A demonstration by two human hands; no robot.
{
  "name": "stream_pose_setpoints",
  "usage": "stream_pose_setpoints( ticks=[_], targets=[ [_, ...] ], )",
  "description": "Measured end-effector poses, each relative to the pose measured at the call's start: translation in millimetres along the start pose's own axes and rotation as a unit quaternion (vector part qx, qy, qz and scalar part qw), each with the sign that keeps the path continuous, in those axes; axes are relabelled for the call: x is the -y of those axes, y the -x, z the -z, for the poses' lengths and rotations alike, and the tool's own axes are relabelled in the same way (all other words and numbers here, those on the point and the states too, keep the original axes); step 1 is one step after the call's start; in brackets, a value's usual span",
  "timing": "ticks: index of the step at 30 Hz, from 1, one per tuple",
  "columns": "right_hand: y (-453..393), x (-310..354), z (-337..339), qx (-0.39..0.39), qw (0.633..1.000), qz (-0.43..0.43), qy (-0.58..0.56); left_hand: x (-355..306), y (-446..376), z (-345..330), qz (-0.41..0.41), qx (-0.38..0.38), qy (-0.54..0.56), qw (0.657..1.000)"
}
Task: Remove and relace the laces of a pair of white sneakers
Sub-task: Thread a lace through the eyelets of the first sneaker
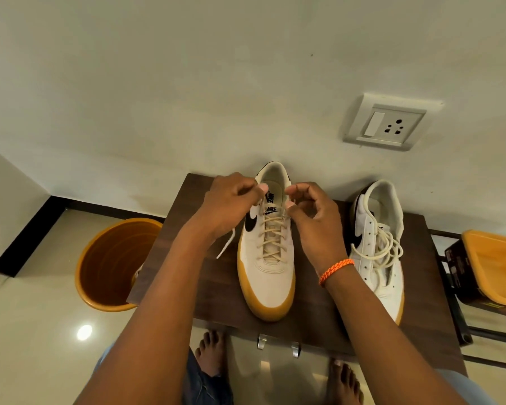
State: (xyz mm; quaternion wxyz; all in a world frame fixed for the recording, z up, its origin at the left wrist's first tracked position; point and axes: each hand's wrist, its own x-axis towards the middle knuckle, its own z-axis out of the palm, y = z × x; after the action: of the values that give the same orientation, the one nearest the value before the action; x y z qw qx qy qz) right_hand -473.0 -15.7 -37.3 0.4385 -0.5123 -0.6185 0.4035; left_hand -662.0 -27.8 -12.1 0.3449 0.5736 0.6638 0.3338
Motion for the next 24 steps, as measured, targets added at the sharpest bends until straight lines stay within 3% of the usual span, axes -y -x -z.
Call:
stream_pose_setpoints(
  ticks=[3,6,12,17,21,22,24],
  targets=[
    [2,4,-2,0.061,0.997,0.053,0.002,-16,5,3,-0.039,-0.004,0.088,0.995],
    [6,14,-6,0.103,0.991,0.051,-0.074,-28,11,1,-0.076,0.014,0.173,0.982],
    [-2,23,15,0.048,0.961,-0.023,-0.271,-23,7,9,-0.039,-0.038,0.359,0.932],
    [-2,12,15,0.023,0.985,-0.014,-0.168,-21,5,11,-0.009,-0.04,0.521,0.853],
    [1,10,10,0.125,0.992,0.022,-0.015,-24,2,6,0.012,-0.017,0.639,0.769],
    [2,10,10,0.158,0.987,0.017,-0.007,-23,2,5,0.016,-0.015,0.649,0.76],
    [5,11,9,0.217,0.976,-0.004,-0.009,-22,2,6,0.022,-0.01,0.633,0.774]
  ],
)
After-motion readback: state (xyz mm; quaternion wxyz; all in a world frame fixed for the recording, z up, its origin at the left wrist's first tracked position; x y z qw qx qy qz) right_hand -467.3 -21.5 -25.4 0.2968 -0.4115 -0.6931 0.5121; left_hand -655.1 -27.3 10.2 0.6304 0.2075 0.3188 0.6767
